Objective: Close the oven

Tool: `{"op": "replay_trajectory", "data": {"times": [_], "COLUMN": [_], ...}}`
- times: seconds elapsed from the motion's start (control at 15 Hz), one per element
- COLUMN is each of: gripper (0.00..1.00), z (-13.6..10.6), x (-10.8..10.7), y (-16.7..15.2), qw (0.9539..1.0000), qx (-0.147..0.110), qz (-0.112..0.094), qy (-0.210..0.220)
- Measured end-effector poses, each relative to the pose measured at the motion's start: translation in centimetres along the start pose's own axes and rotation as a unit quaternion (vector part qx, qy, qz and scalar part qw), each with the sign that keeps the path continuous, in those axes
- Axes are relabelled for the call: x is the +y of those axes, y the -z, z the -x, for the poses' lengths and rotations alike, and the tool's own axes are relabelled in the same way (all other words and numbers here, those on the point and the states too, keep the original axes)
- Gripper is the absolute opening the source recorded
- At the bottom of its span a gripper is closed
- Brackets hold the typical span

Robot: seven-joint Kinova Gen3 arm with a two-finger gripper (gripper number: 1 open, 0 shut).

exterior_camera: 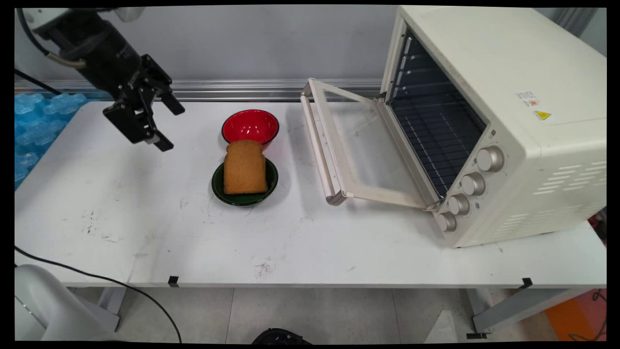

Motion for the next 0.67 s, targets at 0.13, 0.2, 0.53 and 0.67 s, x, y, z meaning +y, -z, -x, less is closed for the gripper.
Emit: {"op": "replay_trajectory", "data": {"times": [0.13,0.2,0.53,0.67], "gripper": [1.0,1.0,1.0,1.0], "z": [-0.4,-0.6,-1.8,-2.3], "x": [-0.7,-1.0,-2.7,-3.5], "y": [0.1,0.0,-1.2,-2.1], "qw": [0.9999,0.9998,0.9986,0.998], "qx": [0.01,0.014,0.034,0.043], "qz": [-0.002,-0.003,-0.009,-0.012], "qy": [0.009,0.013,0.039,0.045]}}
